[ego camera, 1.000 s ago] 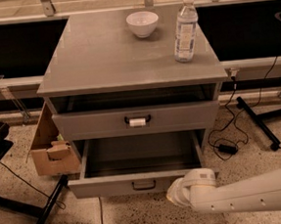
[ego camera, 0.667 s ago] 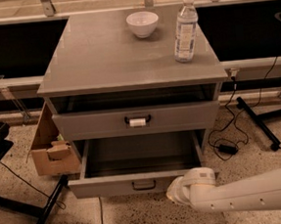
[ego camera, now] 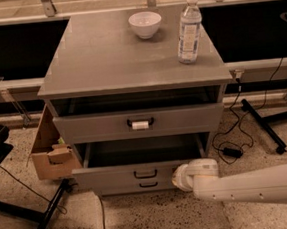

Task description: Close middle drawer

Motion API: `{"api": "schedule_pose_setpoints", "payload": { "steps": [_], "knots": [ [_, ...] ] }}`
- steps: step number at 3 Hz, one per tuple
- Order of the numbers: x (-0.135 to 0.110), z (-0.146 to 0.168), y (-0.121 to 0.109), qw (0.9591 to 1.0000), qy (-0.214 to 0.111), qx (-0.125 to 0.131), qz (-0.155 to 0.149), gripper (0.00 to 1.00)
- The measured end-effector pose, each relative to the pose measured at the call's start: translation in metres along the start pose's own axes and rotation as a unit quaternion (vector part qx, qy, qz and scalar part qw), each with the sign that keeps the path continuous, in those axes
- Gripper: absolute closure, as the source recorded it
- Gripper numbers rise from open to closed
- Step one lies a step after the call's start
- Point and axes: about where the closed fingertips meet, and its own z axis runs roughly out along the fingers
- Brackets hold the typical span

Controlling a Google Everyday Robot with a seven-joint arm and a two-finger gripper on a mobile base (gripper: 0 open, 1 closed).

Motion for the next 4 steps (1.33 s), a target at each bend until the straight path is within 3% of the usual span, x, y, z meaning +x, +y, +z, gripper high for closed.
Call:
{"api": "schedule_pose_setpoints", "payload": {
  "steps": [1,2,3,4],
  "knots": [
    [0.000,0.007,-0.027,0.9996,0.001,0.020,-0.020,1.00],
    [-0.002,0.041,-0.086,0.9981,-0.010,0.029,-0.053,1.00],
    [-0.002,0.041,-0.086,0.9981,-0.010,0.029,-0.054,1.00],
    [-0.001,0.034,-0.058,0.9983,-0.011,0.002,-0.057,1.00]
  ]
}}
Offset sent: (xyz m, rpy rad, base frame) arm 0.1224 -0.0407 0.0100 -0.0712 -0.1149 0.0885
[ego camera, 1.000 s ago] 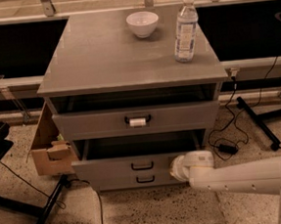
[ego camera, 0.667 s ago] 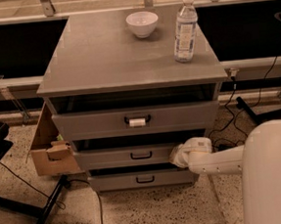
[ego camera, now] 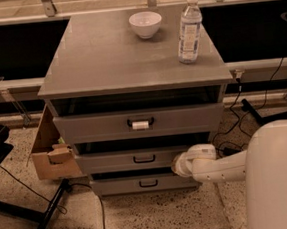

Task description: Close middle drawer

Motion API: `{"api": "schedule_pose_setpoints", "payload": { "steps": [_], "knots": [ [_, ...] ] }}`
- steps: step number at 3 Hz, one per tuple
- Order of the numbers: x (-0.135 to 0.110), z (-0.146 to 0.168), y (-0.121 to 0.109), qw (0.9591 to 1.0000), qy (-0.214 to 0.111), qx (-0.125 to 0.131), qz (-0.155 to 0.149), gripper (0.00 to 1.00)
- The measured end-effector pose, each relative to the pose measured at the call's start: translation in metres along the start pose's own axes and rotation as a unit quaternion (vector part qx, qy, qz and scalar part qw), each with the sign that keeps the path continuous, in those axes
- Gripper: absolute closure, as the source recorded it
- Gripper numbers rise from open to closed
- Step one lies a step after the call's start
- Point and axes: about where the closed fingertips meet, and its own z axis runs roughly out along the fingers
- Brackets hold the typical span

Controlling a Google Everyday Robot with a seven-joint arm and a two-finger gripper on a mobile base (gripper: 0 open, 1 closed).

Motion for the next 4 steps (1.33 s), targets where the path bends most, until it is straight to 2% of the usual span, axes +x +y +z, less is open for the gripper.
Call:
{"api": "schedule_pose_setpoints", "payload": {
  "steps": [1,2,3,4],
  "knots": [
    [-0.006,-0.034,0.033,0.9992,-0.005,-0.037,-0.012,1.00],
    [-0.022,-0.087,0.042,0.9979,-0.004,-0.058,-0.028,1.00],
    [-0.042,-0.141,0.043,0.9978,-0.008,-0.065,-0.013,1.00],
    [-0.039,-0.182,0.069,0.9958,0.007,-0.091,0.003,1.00]
  ]
}}
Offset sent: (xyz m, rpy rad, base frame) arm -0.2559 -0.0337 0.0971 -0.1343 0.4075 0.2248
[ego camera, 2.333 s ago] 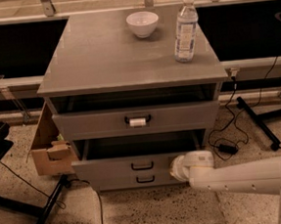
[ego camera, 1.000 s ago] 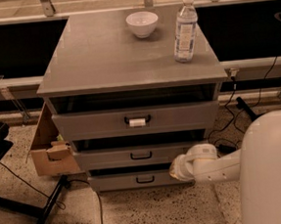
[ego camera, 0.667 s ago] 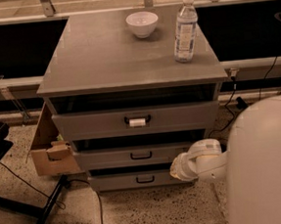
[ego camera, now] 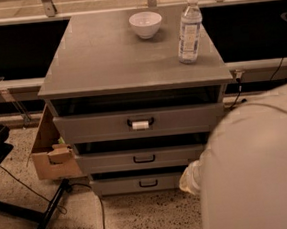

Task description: Close middle drawer

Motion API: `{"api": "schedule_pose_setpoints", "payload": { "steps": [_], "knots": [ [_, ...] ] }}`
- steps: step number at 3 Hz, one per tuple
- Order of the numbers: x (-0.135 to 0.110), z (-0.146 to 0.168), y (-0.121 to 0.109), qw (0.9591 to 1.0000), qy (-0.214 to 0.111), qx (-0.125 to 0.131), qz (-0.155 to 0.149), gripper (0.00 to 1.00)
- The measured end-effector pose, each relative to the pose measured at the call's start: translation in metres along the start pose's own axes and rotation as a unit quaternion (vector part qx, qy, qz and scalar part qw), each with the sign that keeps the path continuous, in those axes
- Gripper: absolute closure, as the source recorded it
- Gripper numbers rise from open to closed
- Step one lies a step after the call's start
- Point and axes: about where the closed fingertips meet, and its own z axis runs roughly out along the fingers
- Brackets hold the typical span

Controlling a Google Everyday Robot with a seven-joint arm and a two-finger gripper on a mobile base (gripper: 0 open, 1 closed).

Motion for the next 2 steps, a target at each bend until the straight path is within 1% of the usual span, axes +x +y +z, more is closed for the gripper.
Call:
{"api": "schedule_pose_setpoints", "payload": {
  "steps": [1,2],
  "knots": [
    [0.070,-0.021,0.079,0.9923,0.072,-0.067,0.076,1.00],
    [0.124,-0.046,0.123,0.9782,0.127,-0.096,0.134,1.00]
  ]
}}
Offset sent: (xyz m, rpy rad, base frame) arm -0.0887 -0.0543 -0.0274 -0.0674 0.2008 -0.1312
